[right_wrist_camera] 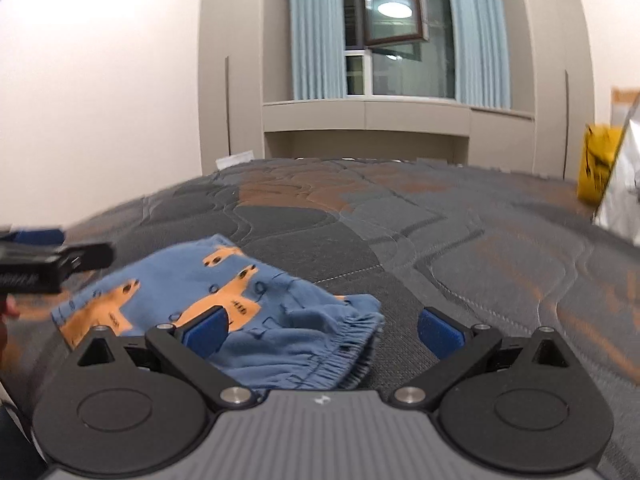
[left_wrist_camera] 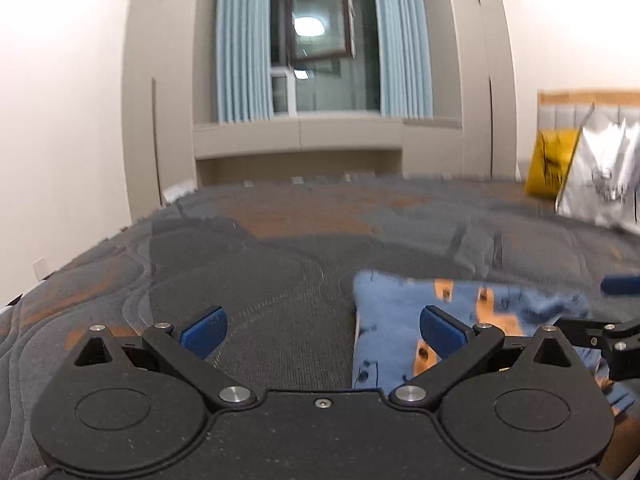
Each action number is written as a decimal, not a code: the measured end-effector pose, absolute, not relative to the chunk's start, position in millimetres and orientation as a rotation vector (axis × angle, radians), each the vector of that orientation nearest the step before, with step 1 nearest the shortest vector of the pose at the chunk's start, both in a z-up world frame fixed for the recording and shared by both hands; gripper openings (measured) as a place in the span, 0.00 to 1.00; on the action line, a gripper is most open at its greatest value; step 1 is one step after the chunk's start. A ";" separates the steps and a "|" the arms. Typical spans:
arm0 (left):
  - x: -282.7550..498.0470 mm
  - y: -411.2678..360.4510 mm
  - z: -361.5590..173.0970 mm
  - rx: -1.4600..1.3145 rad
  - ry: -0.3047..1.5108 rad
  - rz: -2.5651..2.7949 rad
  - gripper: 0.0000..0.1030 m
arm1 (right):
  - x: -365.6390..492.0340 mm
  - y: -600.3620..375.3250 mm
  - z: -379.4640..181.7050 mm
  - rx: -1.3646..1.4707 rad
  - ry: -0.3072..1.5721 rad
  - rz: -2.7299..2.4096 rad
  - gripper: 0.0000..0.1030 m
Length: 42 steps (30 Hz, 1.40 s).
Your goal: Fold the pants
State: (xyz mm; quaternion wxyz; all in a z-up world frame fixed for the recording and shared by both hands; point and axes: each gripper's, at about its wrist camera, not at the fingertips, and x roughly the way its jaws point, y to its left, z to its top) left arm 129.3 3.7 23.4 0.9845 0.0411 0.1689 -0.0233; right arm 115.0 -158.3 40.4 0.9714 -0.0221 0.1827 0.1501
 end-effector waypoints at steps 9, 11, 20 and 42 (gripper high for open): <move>132.0 23.1 -8.8 0.087 0.484 -0.077 1.00 | 99.9 -153.3 22.2 -0.271 0.385 0.220 1.00; 134.4 28.9 -9.4 0.045 0.502 -0.088 1.00 | 100.0 -157.6 17.0 -0.262 0.368 0.240 1.00; 121.7 23.6 3.4 0.048 0.439 -0.086 0.99 | 96.5 -158.0 31.7 -0.270 0.268 0.290 1.00; 112.7 15.9 6.6 0.064 0.437 -0.085 0.99 | 162.7 -137.0 26.2 -0.415 0.318 0.146 1.00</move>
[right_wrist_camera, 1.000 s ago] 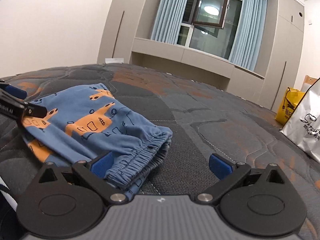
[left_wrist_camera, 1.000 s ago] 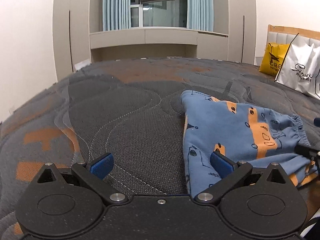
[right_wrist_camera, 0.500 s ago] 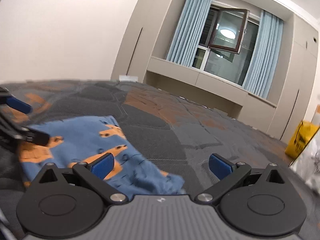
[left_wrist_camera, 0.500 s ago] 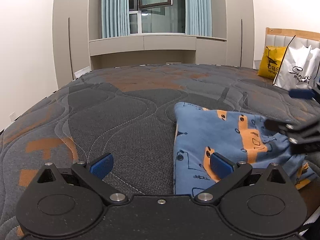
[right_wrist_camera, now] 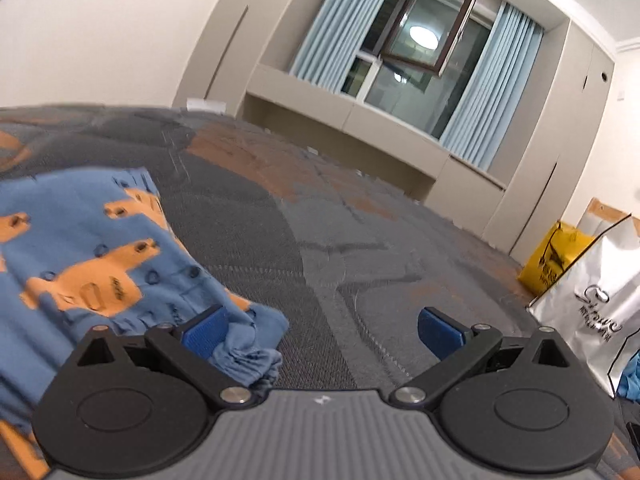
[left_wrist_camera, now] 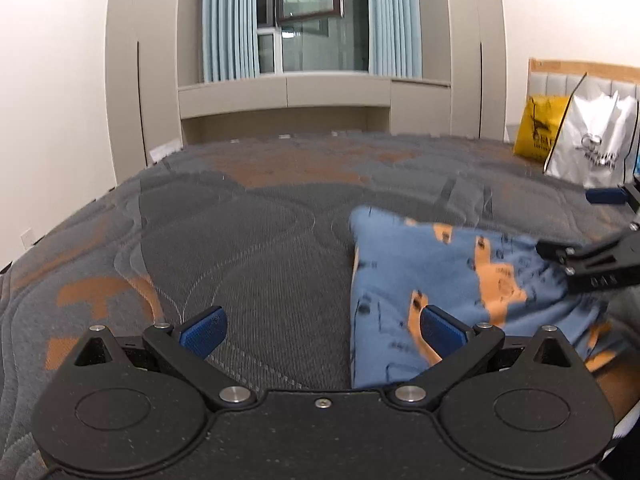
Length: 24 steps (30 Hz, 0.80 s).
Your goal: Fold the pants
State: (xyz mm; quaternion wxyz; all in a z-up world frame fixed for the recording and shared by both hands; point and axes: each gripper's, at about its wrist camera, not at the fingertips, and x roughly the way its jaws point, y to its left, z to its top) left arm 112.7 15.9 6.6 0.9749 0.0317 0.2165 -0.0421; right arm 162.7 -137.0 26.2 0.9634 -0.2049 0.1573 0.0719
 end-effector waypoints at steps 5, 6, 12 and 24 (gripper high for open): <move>116.1 3.0 2.8 0.082 0.461 -0.111 0.99 | 139.5 -145.3 33.1 -0.362 0.332 0.217 1.00; 116.2 -0.2 -0.7 0.094 0.477 -0.119 0.99 | 135.5 -146.0 31.8 -0.366 0.343 0.224 1.00; 108.4 -1.5 -15.2 0.047 0.519 -0.148 1.00 | 114.0 -161.3 19.0 -0.334 0.361 0.221 1.00; 105.2 2.6 -5.8 -0.037 0.490 -0.092 0.99 | 168.5 -132.0 60.0 -0.261 0.293 0.382 1.00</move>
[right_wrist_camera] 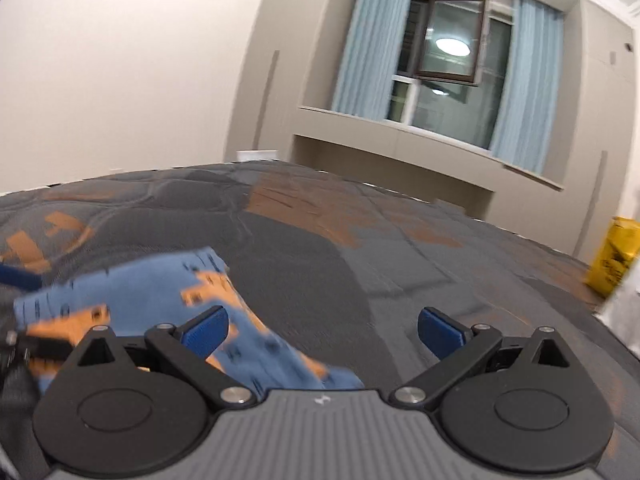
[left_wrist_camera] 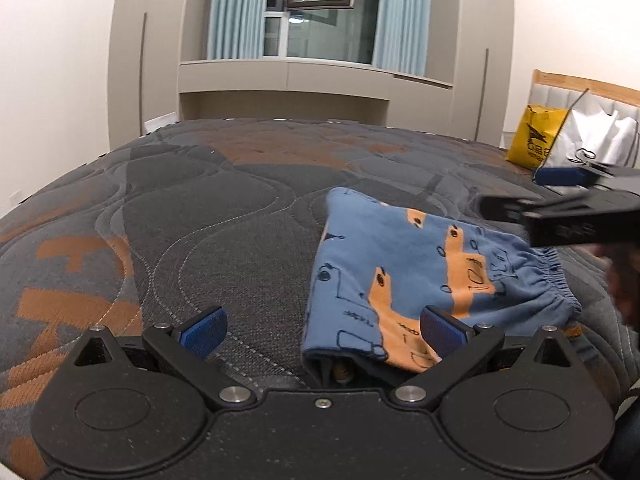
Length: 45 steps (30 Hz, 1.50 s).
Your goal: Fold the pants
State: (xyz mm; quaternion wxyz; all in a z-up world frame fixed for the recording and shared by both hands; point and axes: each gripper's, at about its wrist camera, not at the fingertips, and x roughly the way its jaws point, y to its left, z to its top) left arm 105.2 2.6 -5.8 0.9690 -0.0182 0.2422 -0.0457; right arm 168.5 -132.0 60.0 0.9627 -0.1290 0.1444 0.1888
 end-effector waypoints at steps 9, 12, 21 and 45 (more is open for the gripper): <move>99.1 4.0 -4.7 -0.031 0.513 -0.041 0.99 | 215.1 -88.7 26.9 -0.438 0.425 0.416 1.00; 98.2 2.4 -4.5 -0.034 0.518 -0.040 0.99 | 202.7 -101.1 31.8 -0.405 0.396 0.392 1.00; 94.8 -7.5 -4.8 -0.023 0.522 -0.049 0.99 | 182.6 -129.2 22.7 -0.383 0.428 0.343 1.00; 95.2 -6.4 -1.9 -0.010 0.505 -0.072 0.99 | 107.7 -183.0 17.2 -0.073 0.436 0.355 1.00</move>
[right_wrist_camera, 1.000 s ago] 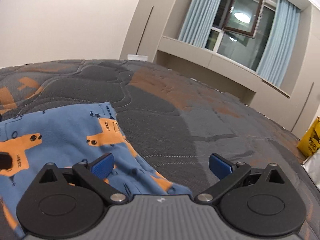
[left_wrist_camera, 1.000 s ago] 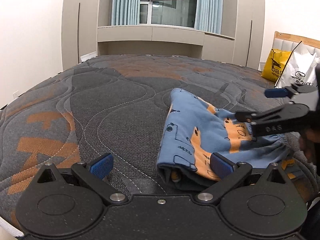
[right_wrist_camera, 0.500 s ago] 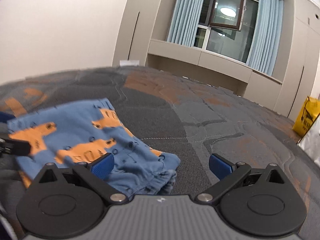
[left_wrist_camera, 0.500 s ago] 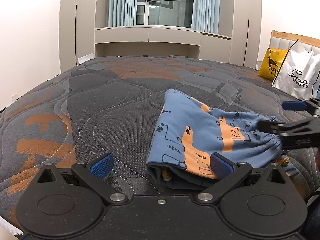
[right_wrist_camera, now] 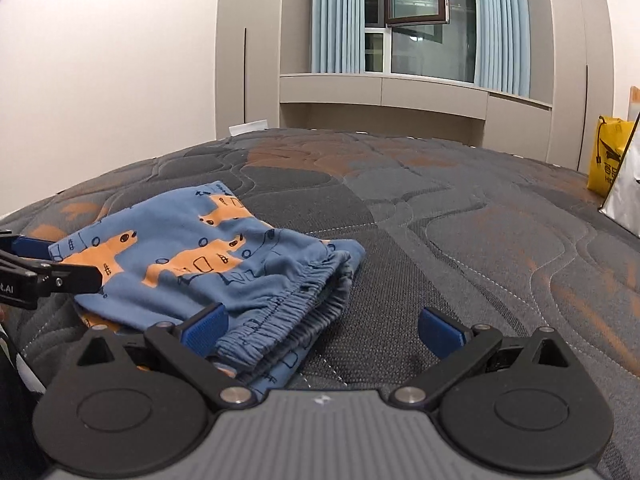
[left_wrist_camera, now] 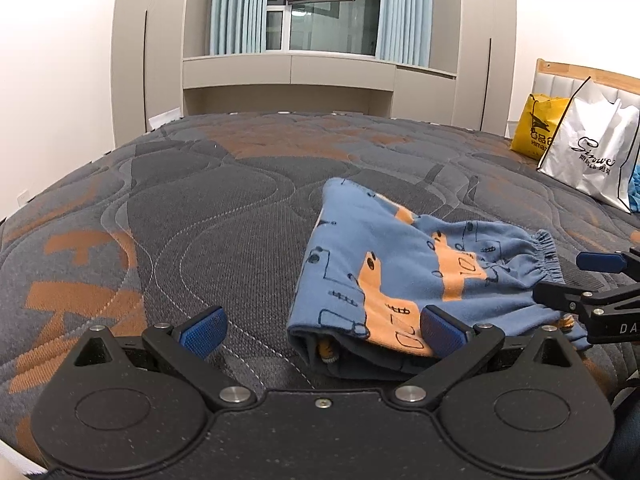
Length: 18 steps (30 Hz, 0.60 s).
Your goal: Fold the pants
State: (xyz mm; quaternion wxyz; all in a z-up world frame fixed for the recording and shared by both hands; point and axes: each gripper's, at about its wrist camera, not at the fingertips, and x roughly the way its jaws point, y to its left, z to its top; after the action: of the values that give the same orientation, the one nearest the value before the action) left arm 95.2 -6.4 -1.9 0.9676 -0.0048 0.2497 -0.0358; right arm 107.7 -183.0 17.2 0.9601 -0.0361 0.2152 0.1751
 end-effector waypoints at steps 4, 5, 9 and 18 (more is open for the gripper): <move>97.5 -5.5 4.9 -0.009 0.469 -0.087 0.99 | 106.2 -184.4 23.8 -0.072 0.415 0.351 1.00; 99.2 -5.2 7.2 -0.011 0.457 -0.091 0.99 | 106.7 -184.3 26.6 -0.061 0.398 0.350 1.00; 111.5 -1.7 16.4 -0.056 0.417 -0.105 0.99 | 114.1 -194.6 39.0 0.050 0.356 0.379 1.00; 157.3 7.5 8.9 -0.243 0.501 -0.143 0.99 | 167.6 -197.9 23.8 0.237 0.584 0.499 1.00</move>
State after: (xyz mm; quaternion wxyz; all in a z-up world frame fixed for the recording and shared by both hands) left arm 157.3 7.5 8.9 0.9590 -0.1199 0.2470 -0.0707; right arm 167.6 -197.9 23.8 0.9203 0.1155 0.2843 0.2427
